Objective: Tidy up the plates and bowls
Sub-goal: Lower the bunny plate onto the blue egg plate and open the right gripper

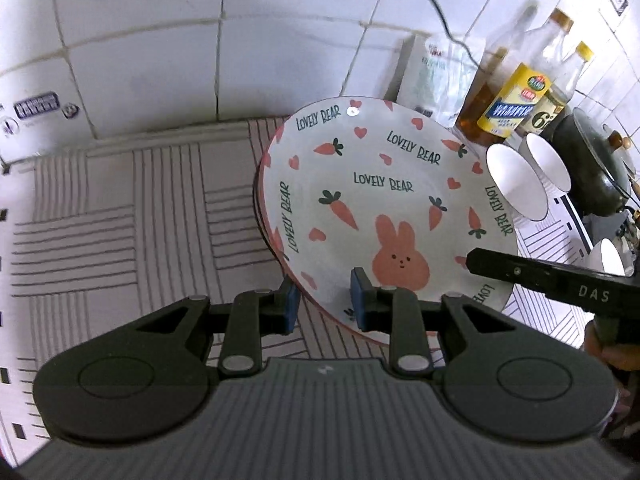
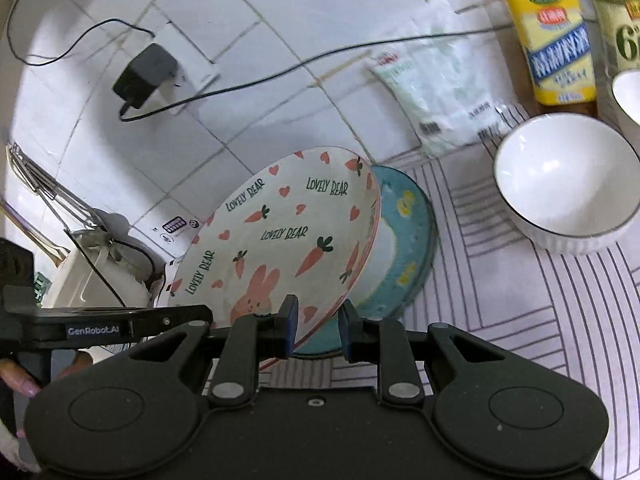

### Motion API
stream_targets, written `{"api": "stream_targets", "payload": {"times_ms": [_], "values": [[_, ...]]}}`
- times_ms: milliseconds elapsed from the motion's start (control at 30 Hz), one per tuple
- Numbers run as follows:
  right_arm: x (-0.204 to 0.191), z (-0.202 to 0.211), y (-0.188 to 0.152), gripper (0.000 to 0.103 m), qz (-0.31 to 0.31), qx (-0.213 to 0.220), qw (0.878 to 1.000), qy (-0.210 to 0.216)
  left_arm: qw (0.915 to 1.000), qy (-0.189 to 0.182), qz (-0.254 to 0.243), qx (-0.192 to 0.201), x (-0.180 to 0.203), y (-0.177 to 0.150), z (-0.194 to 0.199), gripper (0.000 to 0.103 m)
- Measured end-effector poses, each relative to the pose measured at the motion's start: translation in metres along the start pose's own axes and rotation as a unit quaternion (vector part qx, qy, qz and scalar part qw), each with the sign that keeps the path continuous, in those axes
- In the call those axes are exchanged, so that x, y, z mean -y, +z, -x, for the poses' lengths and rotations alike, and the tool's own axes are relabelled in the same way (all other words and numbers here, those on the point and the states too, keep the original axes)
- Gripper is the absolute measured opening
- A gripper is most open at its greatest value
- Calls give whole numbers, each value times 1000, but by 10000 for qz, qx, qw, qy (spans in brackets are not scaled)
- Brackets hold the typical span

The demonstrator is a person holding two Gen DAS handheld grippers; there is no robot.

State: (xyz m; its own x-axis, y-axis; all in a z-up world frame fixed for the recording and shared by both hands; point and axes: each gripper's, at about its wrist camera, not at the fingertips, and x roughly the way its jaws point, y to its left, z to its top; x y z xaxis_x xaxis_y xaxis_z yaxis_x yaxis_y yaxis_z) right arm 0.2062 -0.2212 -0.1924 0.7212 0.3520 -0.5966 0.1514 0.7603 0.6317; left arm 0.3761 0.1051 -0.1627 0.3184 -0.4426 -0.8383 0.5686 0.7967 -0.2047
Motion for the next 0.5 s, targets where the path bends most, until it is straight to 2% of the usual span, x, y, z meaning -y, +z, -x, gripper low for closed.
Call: {"api": "stream_targets", "payload": {"times_ms": [267,400,500], "values": [[12,-11,2,26,-104,-230,9996,-133,9997,6,92,-214,-8,6,-19,25],[8,-20,5,28,11,-403,9989,-253,9986,-3,362,-394,-21,8,-27,25],[8,-23,5,29,-138,-404,9989,-192,9977,-71,452,-506,-28,12,-31,25]]}}
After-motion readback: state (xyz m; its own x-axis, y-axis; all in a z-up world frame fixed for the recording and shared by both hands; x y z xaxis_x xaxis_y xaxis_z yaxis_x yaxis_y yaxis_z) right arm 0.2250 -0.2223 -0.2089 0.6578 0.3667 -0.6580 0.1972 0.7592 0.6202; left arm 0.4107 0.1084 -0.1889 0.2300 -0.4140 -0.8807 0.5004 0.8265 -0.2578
